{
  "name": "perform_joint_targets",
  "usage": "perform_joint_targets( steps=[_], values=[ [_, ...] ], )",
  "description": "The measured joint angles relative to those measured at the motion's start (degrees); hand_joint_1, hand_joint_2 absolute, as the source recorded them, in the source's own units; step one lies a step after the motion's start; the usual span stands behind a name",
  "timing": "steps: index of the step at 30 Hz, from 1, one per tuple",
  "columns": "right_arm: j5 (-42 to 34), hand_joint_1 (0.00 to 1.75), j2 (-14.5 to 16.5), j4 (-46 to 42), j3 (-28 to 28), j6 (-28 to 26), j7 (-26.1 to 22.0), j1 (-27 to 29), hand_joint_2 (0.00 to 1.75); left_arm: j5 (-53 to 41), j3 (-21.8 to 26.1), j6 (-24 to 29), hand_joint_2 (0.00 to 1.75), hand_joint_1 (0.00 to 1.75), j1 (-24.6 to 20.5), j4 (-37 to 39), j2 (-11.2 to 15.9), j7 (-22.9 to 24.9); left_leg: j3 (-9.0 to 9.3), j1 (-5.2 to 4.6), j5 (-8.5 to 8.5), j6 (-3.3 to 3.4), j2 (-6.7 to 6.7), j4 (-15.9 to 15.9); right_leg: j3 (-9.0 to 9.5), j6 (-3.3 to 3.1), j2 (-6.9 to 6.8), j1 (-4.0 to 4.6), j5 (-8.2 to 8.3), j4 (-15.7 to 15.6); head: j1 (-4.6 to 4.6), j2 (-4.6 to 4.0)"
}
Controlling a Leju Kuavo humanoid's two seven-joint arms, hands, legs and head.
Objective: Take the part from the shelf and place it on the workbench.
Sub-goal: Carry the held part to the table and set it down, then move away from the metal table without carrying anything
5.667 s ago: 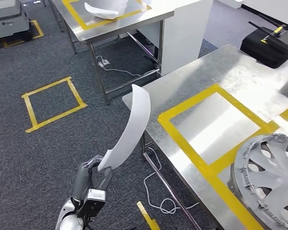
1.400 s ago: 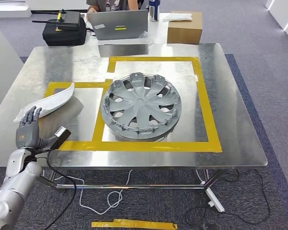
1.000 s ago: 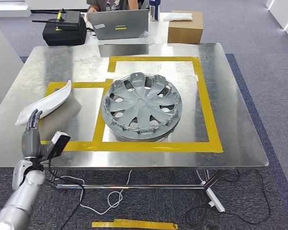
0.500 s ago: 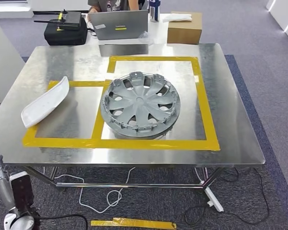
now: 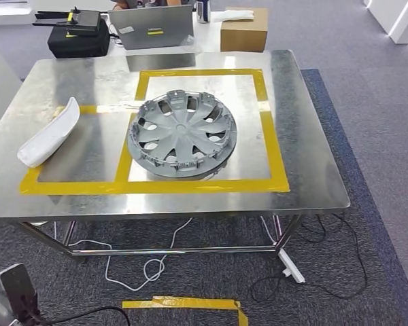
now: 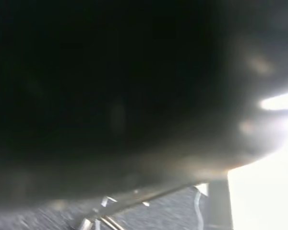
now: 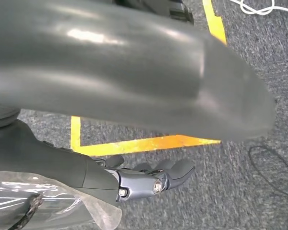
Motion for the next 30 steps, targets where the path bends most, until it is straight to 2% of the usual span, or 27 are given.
perform_joint_targets(
  steps=[1,3,4,5,6,8,9,10,11,12,13,15,16,17,18,19,20,22,23,24,25,26,27,28,30],
  values=[
    [0.04,0.0,0.11,0.0,-0.14,-0.09,0.01,-0.03,0.0,-0.36,0.11,0.37,0.0,0.0,-0.37,1.78,0.27,0.0,0.7,-0.2,0.05,0.15,-0.07,-1.48,-0.11,0.31,0.02,-0.05,0.5,-0.11,-0.06,0.0],
    [0.13,0.0,0.18,0.01,-0.49,-0.26,0.02,0.0,0.0,-0.91,0.33,0.81,0.0,0.0,-0.94,5.19,0.63,0.0,0.38,-0.34,0.92,0.29,0.05,-2.02,-0.21,0.91,0.02,-0.2,1.43,-0.47,-0.15,0.0],
    [0.15,0.0,0.18,0.01,-0.65,-0.33,0.02,0.05,0.0,-1.12,0.39,0.97,0.0,0.0,-1.19,6.92,0.76,0.0,0.01,-0.29,1.6,0.5,0.24,-2.28,-0.52,1.11,-0.05,-0.26,0.99,-0.24,-0.2,0.0],
    [0.19,0.0,0.18,0.01,-0.8,-0.37,0.05,0.11,0.0,-1.23,0.43,1.05,0.0,0.0,-1.34,8.17,0.84,0.0,-0.48,-0.19,2.33,0.77,0.43,-2.51,-1.09,1.26,-0.12,-0.25,-0.41,0.68,-0.13,0.0],
    [0.22,0.0,0.18,0.01,-0.93,-0.39,0.09,0.15,0.0,-1.31,0.45,1.11,0.0,0.0,-1.45,9.34,0.88,0.0,-1.19,-0.07,3.13,1.01,0.63,-2.72,-1.98,1.42,-0.22,-0.23,-2.9,2.94,-0.08,0.0],
    [0.26,0.0,0.18,0.01,-1.08,-0.42,0.16,0.16,0.0,-1.41,0.5,1.15,0.0,0.0,-1.65,11.18,0.99,0.0,-2.97,-0.09,4.49,1.26,0.96,-2.64,-4.06,1.8,-0.36,-0.22,-8.55,10.33,-0.03,0.0],
    [0.29,0.0,0.18,0.01,-1.14,-0.43,0.16,0.16,0.0,-1.58,0.61,1.16,0.0,0.0,-1.88,12.4,1.08,0.0,-3.92,-0.11,5.19,1.24,1.08,-2.59,-4.62,2.0,-0.4,-0.22,-10.01,13.85,-0.04,0.0],
    [0.35,0.0,0.18,0.0,-1.18,-0.42,0.16,0.16,0.0,-1.82,0.85,1.19,0.0,0.0,-2.25,13.92,1.23,0.0,-4.88,-0.11,5.88,1.19,1.21,-2.53,-4.36,2.15,-0.44,-0.23,-9.89,15.73,-0.05,0.0],
    [0.43,0.0,0.18,0.0,-1.21,-0.41,0.17,0.18,0.0,-2.16,1.15,1.23,0.0,0.0,-2.67,15.66,1.41,0.0,-5.81,-0.11,6.53,1.09,1.31,-2.46,-3.12,2.24,-0.5,-0.24,-8.65,15.6,-0.03,0.0],
    [0.51,0.0,0.18,0.0,-1.24,-0.41,0.17,0.18,0.0,-2.56,1.5,1.29,0.0,0.0,-3.09,17.6,1.64,0.0,-6.66,-0.11,7.12,0.95,1.38,-2.37,-0.81,2.24,-0.61,-0.27,-7.03,13.34,-0.04,0.0],
    [0.57,0.0,0.18,-0.01,-1.27,-0.4,0.18,0.16,0.0,-2.93,1.85,1.31,0.0,0.0,-3.5,19.67,1.88,0.01,-7.4,-0.11,7.66,0.78,1.44,-2.23,2.47,2.18,-0.79,-0.3,-5.83,9.4,-0.04,0.0],
    [0.72,0.0,0.18,-0.03,-1.41,-0.4,0.26,-0.01,0.0,-3.76,2.57,0.63,0.0,0.0,-4.39,24.73,2.52,0.46,-8.49,-0.26,8.55,0.32,1.49,-1.75,9.33,1.86,-1.09,-0.23,-6.08,0.08,-0.09,-0.01],
    [0.82,0.0,0.18,-0.04,-1.51,-0.39,0.32,-0.1,0.0,-4.09,2.93,0.01,0.0,0.0,-4.83,27.58,2.91,0.91,-8.77,-0.3,8.97,0.08,1.54,-1.56,11.24,1.63,-1.14,-0.14,-6.71,-2.94,-0.11,-0.01],
    [0.93,0.0,0.18,-0.04,-1.61,-0.37,0.42,-0.14,0.0,-4.35,3.29,-0.66,0.0,0.0,-5.17,30.37,3.29,1.4,-8.95,-0.3,9.36,-0.21,1.6,-1.45,12.02,1.35,-1.08,-0.01,-7.11,-4.49,-0.15,-0.01],
    [1.02,0.0,0.18,-0.04,-1.72,-0.36,0.51,-0.11,0.0,-4.48,3.63,-1.14,0.0,0.0,-5.37,32.87,3.61,1.78,-9.09,-0.23,9.66,-0.51,1.62,-1.39,11.7,0.89,-1.07,-0.05,-6.91,-4.7,-0.14,-0.01],
    [1.09,0.0,0.18,-0.04,-1.82,-0.34,0.57,-0.08,0.0,-4.53,3.92,-1.4,0.0,0.0,-5.43,34.94,3.82,1.98,-9.38,-0.11,9.16,-0.86,1.45,-1.08,11.12,0.4,-1.1,-0.09,-6.46,-4.73,-0.09,-0.01],
    [1.12,0.0,0.18,-0.04,-1.93,-0.34,0.62,-0.06,0.0,-4.59,4.18,-1.53,0.0,0.0,-5.44,36.66,3.97,2.05,-9.86,0.02,7.7,-1.27,1.22,-0.07,10.64,-0.14,-1.16,-0.16,-5.92,-4.78,-0.14,-0.01],
    [1.14,0.0,0.18,-0.04,-2.12,-0.34,0.65,-0.1,0.0,-4.71,4.48,-1.63,0.0,0.0,-5.51,39.25,4.32,2.1,-11.46,0.36,2.23,-2.02,0.76,5.19,9.53,-0.86,-1.26,-0.22,-4.73,-4.79,-0.33,0.0],
    [1.14,0.0,0.18,-0.04,-2.15,-0.34,0.64,-0.1,0.0,-4.76,4.57,-1.66,0.0,0.0,-5.61,40.22,4.52,2.14,-12.3,0.53,-0.48,-2.29,0.7,8.97,9.0,-0.94,-1.27,-0.19,-4.19,-4.7,-0.42,-0.01],
    [1.15,0.0,0.18,-0.04,-2.17,-0.34,0.64,-0.08,0.0,-4.81,4.66,-1.7,0.0,0.0,-5.72,41.12,4.7,2.23,-12.89,0.7,-2.16,-2.52,0.69,12.54,8.36,-0.91,-1.27,-0.18,-3.65,-4.55,-0.45,-0.01],
    [1.17,0.0,0.18,-0.04,-2.19,-0.34,0.64,-0.08,0.0,-4.89,4.72,-1.8,0.0,0.0,-5.84,41.94,4.83,2.51,-12.86,0.89,-2.49,-2.71,0.68,14.81,7.6,-0.84,-1.26,-0.18,-3.13,-4.32,-0.43,-0.01],
    [1.21,0.0,0.18,-0.04,-2.2,-0.33,0.64,-0.07,0.0,-5.07,4.75,-1.97,0.0,0.0,-5.98,42.65,4.92,3.17,-11.91,1.1,-1.55,-2.87,0.68,14.98,6.72,-0.71,-1.25,-0.22,-2.67,-4.02,-0.44,-0.01],
    [1.26,0.0,0.18,-0.04,-2.23,-0.28,0.66,-0.07,0.0,-5.42,4.77,-2.24,0.0,0.0,-6.11,43.34,5.0,4.29,-9.99,1.33,0.09,-3.03,0.68,13.04,5.86,-0.53,-1.22,-0.27,-2.28,-3.67,-0.43,0.0],
    [1.34,0.0,0.18,-0.04,-2.26,-0.23,0.69,-0.08,0.0,-5.94,4.77,-2.59,0.0,0.0,-6.23,43.96,5.07,5.87,-7.22,1.58,1.69,-3.19,0.62,9.24,5.1,-0.28,-1.17,-0.33,-1.96,-3.27,-0.44,0.0],
    [1.57,0.0,0.15,-0.04,-2.36,-0.05,0.82,-0.13,0.0,-7.27,4.71,-3.25,0.0,0.0,-6.44,45.23,5.02,9.79,-2.21,1.7,2.6,-3.14,0.16,1.27,3.9,0.36,-1.04,-0.3,-1.41,-2.49,-0.49,0.0]
  ],
)
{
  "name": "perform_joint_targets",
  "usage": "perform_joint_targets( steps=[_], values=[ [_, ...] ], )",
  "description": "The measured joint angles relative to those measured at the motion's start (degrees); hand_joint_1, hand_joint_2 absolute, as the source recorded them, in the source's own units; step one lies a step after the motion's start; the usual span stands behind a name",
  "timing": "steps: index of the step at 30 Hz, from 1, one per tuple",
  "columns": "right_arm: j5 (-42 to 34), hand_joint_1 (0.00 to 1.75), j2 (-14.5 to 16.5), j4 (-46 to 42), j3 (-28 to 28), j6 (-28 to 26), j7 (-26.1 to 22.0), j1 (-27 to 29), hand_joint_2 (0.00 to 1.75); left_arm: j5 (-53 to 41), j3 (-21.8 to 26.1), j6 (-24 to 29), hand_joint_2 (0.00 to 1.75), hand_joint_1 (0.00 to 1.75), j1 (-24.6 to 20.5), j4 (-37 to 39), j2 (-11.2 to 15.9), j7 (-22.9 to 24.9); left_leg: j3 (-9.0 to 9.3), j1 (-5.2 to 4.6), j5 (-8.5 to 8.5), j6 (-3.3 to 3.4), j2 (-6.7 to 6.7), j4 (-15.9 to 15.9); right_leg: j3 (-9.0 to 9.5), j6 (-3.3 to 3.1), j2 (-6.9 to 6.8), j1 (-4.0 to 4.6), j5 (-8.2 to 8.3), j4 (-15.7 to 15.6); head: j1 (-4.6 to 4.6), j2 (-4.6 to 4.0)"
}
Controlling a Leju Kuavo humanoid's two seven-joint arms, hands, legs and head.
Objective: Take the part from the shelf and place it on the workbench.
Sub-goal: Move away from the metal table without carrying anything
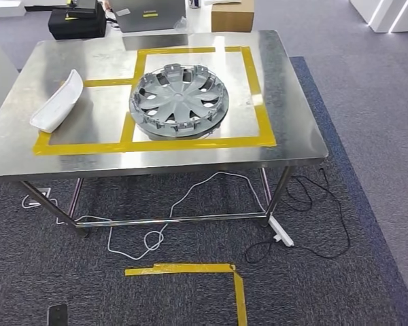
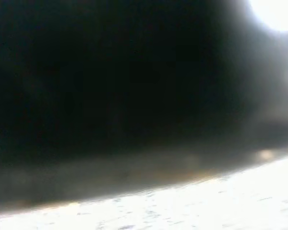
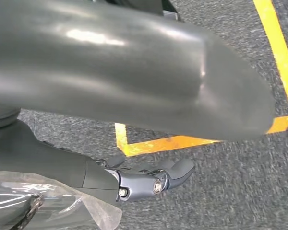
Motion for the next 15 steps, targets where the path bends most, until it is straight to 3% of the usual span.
perform_joint_targets(
  steps=[2,4,6,8,9,10,11,12,13,15],
  values=[
    [0.23,0.0,-0.02,0.0,-0.07,0.14,0.14,-0.06,0.0,-1.2,-0.15,-0.45,0.0,0.0,-0.05,1.2,-0.26,3.49,1.54,-0.25,-0.58,0.57,-0.43,-3.19,-0.71,0.76,0.08,0.06,0.74,0.37,-0.01,-0.01],
    [0.41,0.0,-0.02,0.0,-0.12,0.22,0.27,0.0,0.0,-2.28,-0.4,-0.81,0.0,0.0,0.02,2.11,-0.67,5.8,0.82,-0.4,-0.05,1.63,-0.26,-3.21,-1.26,1.57,0.12,-0.1,1.03,0.55,0.03,-0.01],
    [0.56,0.0,-0.02,0.0,-0.16,0.26,0.4,0.03,0.0,-3.3,-0.75,-1.15,0.0,0.0,-0.04,2.62,-1.13,7.0,-0.23,-0.48,0.91,2.89,0.03,-3.26,-2.68,2.06,0.09,-0.24,-1.91,3.18,0.2,-0.01],
    [0.72,0.0,-0.02,0.0,-0.16,0.3,0.49,-0.04,0.0,-4.03,-1.23,-1.45,0.0,0.0,-0.12,2.85,-1.42,7.31,-1.51,-0.77,1.95,3.66,0.26,-3.27,-4.91,2.15,0.04,-0.25,-7.39,10.14,0.43,0.0],
    [0.81,0.0,-0.02,0.0,-0.16,0.31,0.54,-0.05,0.0,-4.25,-1.48,-1.63,0.0,0.0,-0.13,2.94,-1.5,7.35,-2.21,-1.03,2.5,3.87,0.38,-3.25,-5.74,2.1,0.04,-0.21,-9.28,13.94,0.46,0.01],
    [0.9,0.0,-0.02,0.0,-0.16,0.33,0.58,-0.06,0.0,-4.39,-1.69,-1.79,0.0,0.0,-0.15,3.03,-1.59,7.34,-2.95,-1.32,3.08,4.03,0.5,-3.22,-5.97,1.97,0.04,-0.16,-9.88,16.61,0.46,0.0],
    [0.99,0.0,-0.02,0.0,-0.16,0.37,0.62,-0.05,0.0,-4.49,-1.84,-1.94,0.0,0.0,-0.18,3.11,-1.74,7.33,-3.68,-1.62,3.63,4.16,0.58,-3.17,-5.33,1.71,0.04,-0.06,-9.16,17.41,0.44,0.0],
    [1.07,0.0,-0.02,0.0,-0.16,0.41,0.66,-0.05,0.0,-4.62,-1.92,-2.03,0.0,0.0,-0.22,3.19,-1.91,7.33,-4.38,-1.9,4.16,4.24,0.62,-3.12,-3.68,1.3,0.05,0.12,-7.54,16.06,0.44,0.0],
    [1.15,0.0,-0.02,0.0,-0.16,0.47,0.68,-0.07,0.0,-4.78,-1.98,-2.09,0.0,0.0,-0.28,3.28,-2.11,7.33,-5.01,-2.11,4.67,4.28,0.61,-3.07,-1.03,0.73,0.06,0.41,-5.79,12.72,0.44,-0.01],
    [1.25,0.0,-0.15,-0.03,-0.16,0.54,0.69,-0.21,0.0,-5.19,-2.18,-2.26,0.0,0.0,-0.37,3.43,-2.56,7.37,-5.89,-2.39,5.62,4.12,0.6,-2.95,5.33,-0.56,-0.07,1.13,-4.73,3.44,0.38,0.0]
  ],
)
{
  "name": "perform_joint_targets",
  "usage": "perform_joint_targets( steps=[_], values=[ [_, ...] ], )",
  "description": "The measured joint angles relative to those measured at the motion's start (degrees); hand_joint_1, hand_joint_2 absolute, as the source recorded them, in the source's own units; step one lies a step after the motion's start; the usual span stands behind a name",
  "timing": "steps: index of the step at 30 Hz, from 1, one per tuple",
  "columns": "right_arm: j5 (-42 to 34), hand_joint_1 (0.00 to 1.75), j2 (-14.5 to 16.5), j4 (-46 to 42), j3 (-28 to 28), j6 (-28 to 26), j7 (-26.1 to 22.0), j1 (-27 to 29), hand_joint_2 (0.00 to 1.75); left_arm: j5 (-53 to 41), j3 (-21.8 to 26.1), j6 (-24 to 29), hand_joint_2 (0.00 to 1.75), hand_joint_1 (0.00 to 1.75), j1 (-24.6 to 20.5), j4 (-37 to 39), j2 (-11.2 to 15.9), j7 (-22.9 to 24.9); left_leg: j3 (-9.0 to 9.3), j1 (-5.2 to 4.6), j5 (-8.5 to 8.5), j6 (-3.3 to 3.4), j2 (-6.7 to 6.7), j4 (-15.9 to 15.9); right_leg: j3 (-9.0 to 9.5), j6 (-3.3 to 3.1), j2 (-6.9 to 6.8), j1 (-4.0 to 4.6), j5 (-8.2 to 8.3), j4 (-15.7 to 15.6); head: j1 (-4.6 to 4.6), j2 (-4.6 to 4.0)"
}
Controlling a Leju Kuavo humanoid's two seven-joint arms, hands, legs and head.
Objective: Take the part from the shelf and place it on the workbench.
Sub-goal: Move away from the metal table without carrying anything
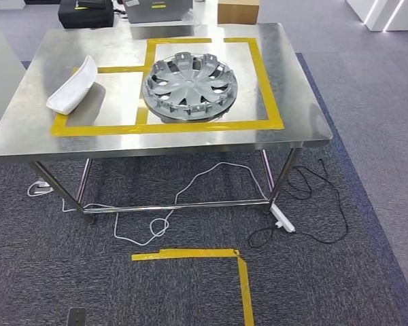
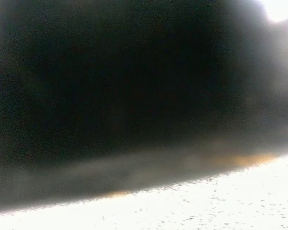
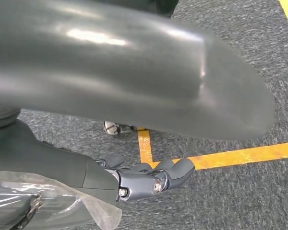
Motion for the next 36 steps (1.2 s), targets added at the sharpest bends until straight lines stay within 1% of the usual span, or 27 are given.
perform_joint_targets(
  steps=[1,2,4,5,7,9,10,12,13,15,17,19,20,21,22,24,25,26,27,28,30,31,32,33,34,35,36],
  values=[
    [0.05,0.0,-0.07,-0.02,0.01,0.04,-0.01,-0.1,0.0,-0.21,-0.14,-0.13,0.0,0.0,-0.04,0.08,-0.21,0.03,-0.28,0.01,0.51,-0.19,0.04,0.03,2.33,-0.36,-0.03,0.32,-0.29,-3.63,-0.02,0.0],
    [0.09,0.0,-0.13,-0.03,0.01,0.08,-0.01,-0.16,0.0,-0.4,-0.3,-0.24,0.0,0.0,-0.09,0.16,-0.38,0.07,-0.49,0.09,1.0,-0.45,0.1,0.03,3.45,-0.55,-0.06,0.54,-0.7,-5.79,-0.02,0.01],
    [0.17,0.0,-0.13,-0.02,0.02,0.14,0.01,-0.14,0.0,-0.64,-0.58,-0.35,0.0,0.0,-0.18,0.34,-0.58,0.13,-0.9,0.29,1.68,-1.02,0.14,0.0,3.23,-0.71,-0.1,0.57,0.03,-6.94,0.08,0.01],
    [0.18,0.0,-0.13,-0.02,0.02,0.14,0.04,-0.13,0.0,-0.68,-0.71,-0.35,0.0,0.0,-0.19,0.43,-0.66,0.14,-1.25,0.34,0.88,-1.39,0.03,0.4,2.62,-0.99,-0.2,0.44,0.74,-7.17,0.06,0.01],
    [0.19,0.0,-0.11,0.0,0.01,0.14,0.06,-0.17,0.0,-0.71,-0.94,-0.37,0.0,0.0,-0.15,0.59,-0.74,0.17,-2.45,0.62,-3.93,-2.25,-0.24,4.09,1.35,-1.47,-0.38,0.1,2.27,-7.51,-0.11,0.0],
    [0.22,0.0,-0.11,0.01,0.0,0.18,0.06,-0.16,0.0,-0.9,-1.14,-0.46,0.0,0.0,-0.13,0.67,-0.78,0.31,-3.81,1.12,-9.5,-3.07,-0.32,11.24,-0.23,-1.51,-0.43,0.03,3.55,-7.16,-0.26,0.0],
    [0.26,0.0,-0.11,0.01,0.0,0.21,0.11,-0.14,0.0,-1.14,-1.21,-0.54,0.0,0.0,-0.15,0.72,-0.77,0.5,-4.05,1.36,-10.49,-3.4,-0.32,14.42,-1.19,-1.35,-0.49,-0.05,4.12,-6.76,-0.27,0.0],
    [0.37,0.0,-0.11,0.01,0.0,0.26,0.37,-0.13,0.0,-1.73,-1.41,-0.86,0.0,0.0,-0.17,0.8,-0.77,1.07,-2.47,1.77,-8.53,-3.98,-0.32,15.99,-3.56,-0.84,-0.58,-0.39,5.02,-5.53,-0.27,0.01],
    [0.43,0.0,-0.09,0.01,0.0,0.21,0.54,-0.14,0.0,-2.0,-1.53,-1.11,0.0,0.0,-0.17,0.84,-0.78,1.35,-0.35,2.0,-6.74,-4.3,-0.32,13.81,-4.84,-0.53,-0.59,-0.63,5.36,-4.74,-0.27,0.01],
    [0.45,0.0,0.07,0.01,0.0,-0.38,0.81,-0.2,0.0,-2.32,-1.84,-1.84,0.0,0.0,-0.26,0.87,-0.91,1.64,5.16,2.29,-6.01,-4.74,-0.51,5.94,-6.97,0.15,-0.53,-0.89,5.9,-3.09,-0.33,0.0],
    [0.46,0.0,0.54,0.02,0.0,-1.27,0.9,-0.27,0.0,-2.54,-2.17,-2.58,0.0,0.0,-0.31,0.9,-1.07,1.69,8.17,2.18,-7.33,-4.08,-0.74,0.87,-8.01,0.9,-0.48,-0.87,6.65,-2.13,-0.36,0.0],
    [0.64,0.0,1.04,0.03,0.0,-1.87,0.95,-0.28,0.0,-2.66,-2.42,-3.07,0.0,0.0,-0.27,0.98,-1.1,1.69,7.78,1.92,-7.09,-2.71,-0.69,0.51,-8.35,1.62,-0.43,-0.93,7.62,-2.03,-0.36,0.0],
    [0.77,0.0,1.21,0.04,0.0,-2.04,0.99,-0.27,0.0,-2.67,-2.5,-3.24,0.0,0.0,-0.32,1.03,-1.08,1.71,7.15,1.88,-6.51,-2.07,-0.55,0.54,-8.76,1.89,-0.37,-1.05,7.14,-1.71,-0.4,0.0],
    [0.91,0.0,1.31,0.05,0.0,-2.16,1.03,-0.26,0.0,-2.68,-2.55,-3.39,0.0,0.0,-0.37,1.07,-1.07,1.74,6.31,1.84,-5.76,-1.37,-0.41,0.53,-9.47,2.14,-0.28,-1.16,5.5,-0.59,-0.33,-0.01],
    [1.08,0.0,1.4,0.06,0.0,-2.2,1.06,-0.27,0.0,-2.7,-2.57,-3.54,0.0,0.0,-0.42,1.11,-1.05,1.79,5.36,1.81,-4.92,-0.79,-0.27,0.47,-10.37,2.32,-0.2,-1.25,2.85,1.64,-0.25,-0.01],
    [1.4,0.0,1.55,0.07,0.0,-2.16,1.01,-0.35,0.0,-2.76,-2.6,-3.82,0.0,0.0,-0.45,1.13,-1.05,1.88,3.32,1.55,-3.18,-0.15,-0.13,0.55,-12.33,2.59,-0.07,-1.33,-3.26,9.16,0.0,-0.02],
    [1.53,0.0,1.58,0.08,0.0,-2.06,0.92,-0.39,0.0,-2.82,-2.61,-3.92,0.0,0.0,-0.43,1.13,-1.06,1.91,2.28,1.37,-2.34,-0.08,-0.07,0.58,-12.79,2.64,-0.06,-1.33,-4.76,12.84,0.03,-0.01],
    [1.63,0.0,1.61,0.08,0.0,-1.91,0.8,-0.41,0.0,-2.87,-2.61,-3.97,0.0,0.0,-0.42,1.13,-1.07,1.93,1.21,1.19,-1.52,-0.06,0.0,0.61,-12.62,2.63,-0.05,-1.33,-4.93,15.24,0.05,-0.01],
    [1.72,0.0,1.61,0.08,0.0,-1.77,0.67,-0.42,0.0,-2.92,-2.61,-3.99,0.0,0.0,-0.42,1.13,-1.06,1.96,0.17,1.02,-0.71,-0.07,0.06,0.62,-11.51,2.51,-0.05,-1.32,-3.87,15.62,0.05,-0.01],
    [1.79,0.0,1.61,0.08,0.0,-1.66,0.56,-0.43,0.0,-2.97,-2.61,-4.01,0.0,0.0,-0.42,1.13,-1.06,1.99,-0.86,0.87,0.1,-0.12,0.07,0.62,-9.28,2.27,-0.05,-1.29,-2.21,13.84,0.04,-0.01],
    [1.92,0.0,1.61,0.08,0.02,-1.52,0.38,-0.59,0.0,-3.04,-2.61,-4.04,0.0,0.0,-0.41,1.13,-1.08,2.03,-2.45,0.64,1.64,-0.38,-0.01,0.71,-2.06,1.58,-0.01,-1.06,-0.6,5.15,0.04,-0.01],
    [1.97,0.0,1.61,0.08,0.03,-1.48,0.28,-0.75,0.0,-3.06,-2.61,-3.98,0.0,0.0,-0.38,1.13,-1.1,2.03,-3.0,0.56,2.4,-0.61,-0.03,0.79,1.51,1.26,-0.01,-0.9,-1.12,0.08,-0.01,0.0],
    [2.02,0.0,1.62,0.08,0.05,-1.44,0.18,-0.89,0.0,-3.05,-2.61,-3.8,0.0,0.0,-0.34,1.13,-1.14,2.02,-3.29,0.59,3.15,-0.89,-0.03,0.75,3.9,1.04,0.02,-0.65,-1.81,-3.58,-0.04,0.01],
    [2.05,0.0,1.62,0.08,0.06,-1.42,0.09,-0.97,0.0,-2.97,-2.61,-3.56,0.0,0.0,-0.3,1.13,-1.2,2.01,-3.5,0.68,3.86,-1.23,0.01,0.66,5.18,0.88,0.02,-0.41,-2.29,-5.79,-0.03,0.01],
    [2.07,0.0,1.63,0.08,0.07,-1.42,0.06,-0.96,0.0,-2.89,-2.6,-3.31,0.0,0.0,-0.24,1.14,-1.26,1.99,-3.64,0.8,4.64,-1.57,0.02,0.51,4.96,0.69,0.01,-0.29,-2.1,-6.42,-0.04,0.01],
    [2.09,0.0,1.67,0.1,0.07,-1.41,0.07,-0.9,0.0,-2.81,-2.6,-3.16,0.0,0.0,-0.2,1.16,-1.34,1.95,-3.88,0.97,4.75,-1.91,-0.06,0.47,4.36,0.38,-0.16,-0.24,-1.41,-6.28,0.02,0.0],
    [2.09,0.0,1.7,0.13,0.06,-1.44,0.15,-0.84,0.0,-2.78,-2.6,-3.21,0.0,0.0,-0.12,1.2,-1.43,1.89,-4.29,1.07,3.58,-2.24,-0.17,1.11,3.68,-0.06,-0.3,-0.31,-0.69,-6.33,0.03,-0.01]
  ],
)
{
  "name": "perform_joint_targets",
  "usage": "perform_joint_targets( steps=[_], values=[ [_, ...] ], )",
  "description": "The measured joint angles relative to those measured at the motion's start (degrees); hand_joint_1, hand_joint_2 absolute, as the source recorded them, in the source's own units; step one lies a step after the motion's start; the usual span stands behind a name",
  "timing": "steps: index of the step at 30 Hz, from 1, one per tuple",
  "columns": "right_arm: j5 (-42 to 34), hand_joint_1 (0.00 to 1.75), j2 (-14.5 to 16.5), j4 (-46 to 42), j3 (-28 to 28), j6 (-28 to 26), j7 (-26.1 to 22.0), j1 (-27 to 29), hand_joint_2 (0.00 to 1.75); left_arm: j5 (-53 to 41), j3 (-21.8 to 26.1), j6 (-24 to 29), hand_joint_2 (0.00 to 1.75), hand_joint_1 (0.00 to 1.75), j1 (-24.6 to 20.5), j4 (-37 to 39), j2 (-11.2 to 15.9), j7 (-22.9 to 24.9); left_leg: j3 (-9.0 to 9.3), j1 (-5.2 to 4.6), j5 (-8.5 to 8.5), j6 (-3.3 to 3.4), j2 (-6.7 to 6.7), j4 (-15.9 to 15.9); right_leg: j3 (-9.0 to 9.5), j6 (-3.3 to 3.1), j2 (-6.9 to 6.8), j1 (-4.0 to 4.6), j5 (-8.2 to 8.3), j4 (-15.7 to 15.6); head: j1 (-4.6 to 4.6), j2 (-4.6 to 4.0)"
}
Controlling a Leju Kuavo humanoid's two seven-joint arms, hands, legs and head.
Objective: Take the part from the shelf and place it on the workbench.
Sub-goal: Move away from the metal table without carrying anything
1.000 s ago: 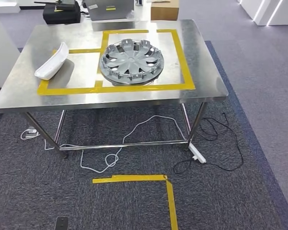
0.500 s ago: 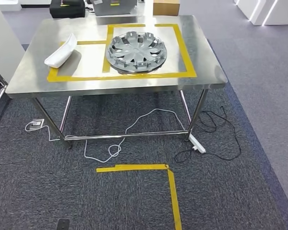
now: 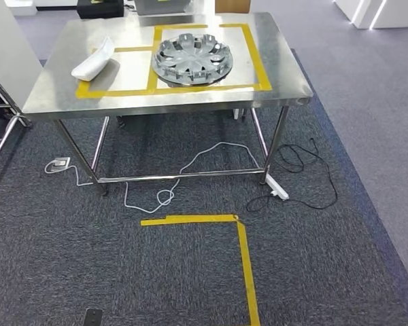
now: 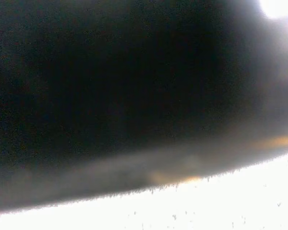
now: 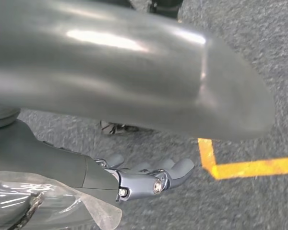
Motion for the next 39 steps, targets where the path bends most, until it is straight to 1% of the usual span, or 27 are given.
perform_joint_targets(
  steps=[2,3,4,5,6,8,10,11,12,14,15,16,19,20,22,23,24,26,27,28,30,32,34,35,37,38,39],
  values=[
    [0.08,0.0,0.05,0.04,-0.01,0.0,0.19,0.09,0.0,-0.05,-0.01,-0.62,0.0,0.0,0.19,0.07,-0.08,-0.12,-1.13,0.23,-5.77,-0.6,-0.2,4.29,-1.86,-0.7,-0.27,-0.14,1.78,-0.02,-0.35,-0.01],
    [0.13,0.0,0.04,0.04,-0.01,0.04,0.26,0.12,0.0,-0.09,-0.01,-1.03,0.0,0.0,0.26,0.09,-0.09,-0.15,-1.64,0.33,-9.16,-0.87,-0.23,8.02,-2.94,-0.87,-0.29,-0.12,2.66,0.09,-0.55,0.0],
    [0.19,0.0,0.04,0.04,-0.01,0.1,0.28,0.15,0.0,-0.11,-0.01,-1.28,0.0,0.0,0.28,0.09,-0.07,-0.17,-1.92,0.42,-11.34,-1.1,-0.23,11.82,-3.94,-0.86,-0.39,-0.08,3.49,0.29,-0.7,0.0],
    [0.23,0.0,0.04,0.04,0.0,0.16,0.26,0.16,0.0,-0.1,-0.01,-1.29,0.0,0.0,0.26,0.1,-0.05,-0.19,-1.81,0.48,-11.99,-1.27,-0.23,14.75,-5.02,-0.82,-0.49,-0.06,4.27,0.6,-0.69,0.0],
    [0.27,0.0,0.04,0.04,0.01,0.25,0.18,0.14,0.0,-0.07,0.0,-1.17,0.0,0.0,0.25,0.1,-0.07,-0.21,-1.06,0.53,-11.22,-1.38,-0.23,16.3,-6.29,-0.71,-0.56,-0.07,5.02,1.05,-0.7,0.0],
    [0.35,0.0,0.04,0.04,0.01,0.39,-0.04,0.14,0.0,-0.03,0.01,-0.98,0.0,0.0,0.25,0.1,-0.1,-0.27,2.99,0.64,-8.2,-1.43,-0.23,13.4,-9.09,-0.34,-0.6,-0.16,6.31,2.22,-0.73,-0.01],
    [0.49,0.0,0.04,0.04,0.01,0.48,-0.2,0.19,0.0,-0.18,0.01,-1.36,0.0,0.0,0.08,0.1,-0.09,-0.29,9.36,0.57,-8.85,-1.07,-0.3,4.88,-11.47,0.2,-0.55,-0.15,7.43,3.47,-0.73,-0.01],
    [0.58,0.0,0.04,0.04,0.01,0.49,-0.26,0.21,0.0,-0.3,0.01,-1.62,0.0,0.0,0.03,0.12,-0.04,-0.29,11.47,0.46,-9.81,-0.72,-0.37,1.5,-12.08,0.47,-0.57,-0.13,7.99,3.83,-0.68,-0.01],
    [0.67,0.0,0.04,0.04,0.01,0.51,-0.32,0.2,0.0,-0.4,0.01,-1.84,0.0,0.0,-0.04,0.13,0.01,-0.3,12.49,0.3,-10.7,-0.31,-0.45,-0.54,-12.41,0.74,-0.58,-0.15,8.59,3.99,-0.76,-0.01],
    [0.84,0.0,0.04,0.04,0.02,0.57,-0.43,0.23,0.0,-0.48,0.01,-2.09,0.0,0.0,-0.03,0.16,0.11,-0.31,11.79,0.19,-9.99,0.66,-0.36,-0.94,-12.69,1.37,-0.5,-0.32,9.55,3.93,-0.95,-0.01],
    [0.92,0.0,0.04,0.04,0.03,0.63,-0.46,0.27,0.0,-0.45,0.01,-2.18,0.0,0.0,-0.1,0.18,0.15,-0.32,11.2,0.21,-9.36,1.17,-0.24,-1.02,-13.08,1.68,-0.35,-0.42,8.85,4.37,-1.05,-0.01],
    [0.98,0.0,0.04,0.04,0.03,0.69,-0.49,0.35,0.0,-0.41,0.02,-2.27,0.0,0.0,-0.14,0.2,0.2,-0.33,10.38,0.26,-8.53,1.66,-0.11,-1.14,-13.79,1.99,-0.17,-0.49,6.83,5.76,-0.91,-0.01],
    [1.16,0.0,0.04,0.04,0.04,0.95,-0.51,0.4,0.0,-0.32,0.03,-2.41,0.0,0.0,-0.14,0.21,0.27,-0.36,7.21,0.14,-5.87,2.26,0.08,-1.14,-16.36,2.56,0.17,-0.61,-2.19,15.96,-0.52,-0.01],
    [1.21,0.0,0.04,0.04,0.04,1.01,-0.5,0.39,0.0,-0.32,0.03,-2.35,0.0,0.0,-0.13,0.21,0.28,-0.37,6.08,0.04,-4.96,2.23,0.15,-1.1,-16.54,2.64,0.18,-0.62,-3.14,19.34,-0.51,-0.01],
    [1.27,0.0,0.04,0.04,0.05,1.05,-0.47,0.38,0.0,-0.32,0.03,-1.8,0.0,0.0,-0.14,0.21,0.28,-0.39,3.72,-0.16,-3.16,2.09,0.27,-1.01,-14.52,2.53,0.19,-0.61,-0.88,21.3,-0.5,-0.01],
    [1.28,0.0,0.04,0.04,0.05,1.05,-0.45,0.37,0.0,-0.32,0.03,-1.46,0.0,0.0,-0.14,0.21,0.27,-0.4,2.65,-0.24,-2.26,1.97,0.27,-0.98,-11.95,2.35,0.2,-0.61,0.79,19.35,-0.51,-0.01],
    [1.29,0.0,0.04,0.04,0.05,1.05,-0.44,0.3,0.0,-0.31,0.04,-1.16,0.0,0.0,-0.13,0.21,0.25,-0.43,1.78,-0.31,-1.41,1.8,0.24,-0.91,-8.24,2.09,0.25,-0.58,1.33,15.22,-0.51,-0.01],
    [1.32,0.0,0.04,0.04,0.06,1.05,-0.44,0.06,0.0,-0.31,0.05,-0.86,0.0,0.0,-0.07,0.21,0.19,-0.5,0.86,-0.45,0.02,1.35,0.15,-0.64,-0.15,1.54,0.36,-0.35,-0.58,4.76,-0.55,0.01],
    [1.34,0.0,0.04,0.04,0.07,1.05,-0.46,-0.06,0.0,-0.31,0.06,-0.8,0.0,0.0,-0.07,0.21,0.16,-0.54,0.69,-0.42,0.67,1.06,0.17,-0.6,2.3,1.26,0.41,-0.17,-1.81,1.03,-0.56,0.01],
    [1.38,0.0,0.04,0.04,0.08,1.07,-0.47,-0.11,0.0,-0.32,0.06,-0.88,0.0,0.0,-0.06,0.22,0.12,-0.56,0.57,-0.34,1.31,0.75,0.2,-0.65,3.25,0.93,0.4,0.05,-2.24,-0.77,-0.6,0.01],
    [1.52,0.0,0.03,0.05,0.09,1.09,-0.49,-0.05,0.0,-0.32,0.09,-1.38,0.0,0.0,0.0,0.3,0.1,-0.52,0.01,-0.01,1.52,0.13,0.16,-0.62,2.01,0.06,0.16,0.13,-1.44,-0.8,-0.64,-0.01],
    [1.73,0.0,-0.02,0.06,0.08,1.09,-0.58,0.1,0.0,-0.33,0.14,-1.99,0.0,0.0,0.28,0.37,0.14,-0.37,-1.14,0.2,-3.08,-0.47,0.0,2.45,0.29,-0.88,-0.06,0.02,-0.08,-0.7,-0.91,-0.02],
    [1.93,0.0,-0.06,0.06,0.07,1.14,-0.7,0.2,0.0,-0.45,0.16,-2.38,0.0,0.0,0.47,0.38,0.2,-0.23,-2.33,0.33,-9.4,-0.96,-0.05,9.46,-1.35,-1.26,-0.15,0.08,1.23,-0.61,-1.18,-0.01],
    [2.07,0.0,-0.07,0.06,0.08,1.22,-0.77,0.25,0.0,-0.54,0.16,-2.5,0.0,0.0,0.48,0.39,0.25,-0.21,-2.67,0.37,-10.56,-1.13,-0.05,13.16,-2.14,-1.23,-0.24,0.1,1.81,-0.47,-1.22,-0.01],
    [2.41,0.0,-0.07,0.06,0.18,1.41,-0.85,0.34,0.0,-0.76,0.15,-2.7,0.0,0.0,0.5,0.4,0.37,-0.21,-1.86,0.43,-8.94,-1.27,-0.05,16.83,-3.76,-1.08,-0.45,0.09,2.69,0.08,-1.26,-0.01],
    [2.6,0.0,-0.07,0.06,0.28,1.5,-0.88,0.37,0.0,-0.9,0.15,-2.75,0.0,0.0,0.52,0.41,0.45,-0.21,-0.22,0.46,-7.24,-1.26,-0.05,15.81,-4.48,-0.96,-0.5,0.07,3.02,0.51,-1.26,-0.01],
    [2.75,0.0,-0.07,0.06,0.37,1.54,-0.88,0.38,0.0,-1.02,0.16,-2.8,0.0,0.0,0.51,0.41,0.53,-0.21,2.46,0.5,-6.15,-1.18,-0.05,12.59,-5.15,-0.81,-0.51,0.05,3.25,1.03,-1.26,-0.01]
  ],
)
